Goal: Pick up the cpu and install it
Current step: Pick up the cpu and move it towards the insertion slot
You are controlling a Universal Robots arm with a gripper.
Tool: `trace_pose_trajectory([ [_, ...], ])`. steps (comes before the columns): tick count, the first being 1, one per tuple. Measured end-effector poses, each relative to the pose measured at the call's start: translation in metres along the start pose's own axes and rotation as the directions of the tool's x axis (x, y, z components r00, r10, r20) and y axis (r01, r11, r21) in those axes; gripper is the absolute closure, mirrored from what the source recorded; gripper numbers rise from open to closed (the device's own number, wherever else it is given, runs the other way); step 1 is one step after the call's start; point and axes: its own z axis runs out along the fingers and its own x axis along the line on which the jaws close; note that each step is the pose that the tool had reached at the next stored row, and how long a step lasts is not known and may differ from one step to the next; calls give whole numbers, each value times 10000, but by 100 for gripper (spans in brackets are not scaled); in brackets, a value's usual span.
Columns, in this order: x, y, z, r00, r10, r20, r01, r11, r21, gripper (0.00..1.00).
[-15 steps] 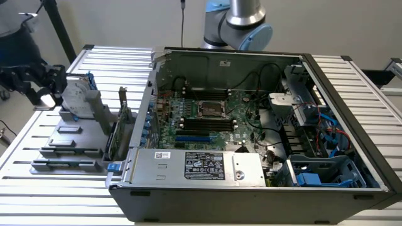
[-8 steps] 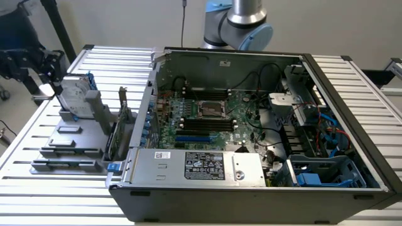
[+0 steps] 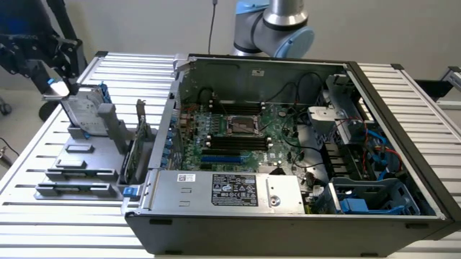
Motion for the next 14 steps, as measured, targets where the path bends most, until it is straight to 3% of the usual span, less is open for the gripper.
trace_pose_trajectory([
  [9,-404,11,-249,10000,0,-5,0,10000,7,45],
  [14,-630,16,-299,10000,0,-6,0,10000,8,45],
])
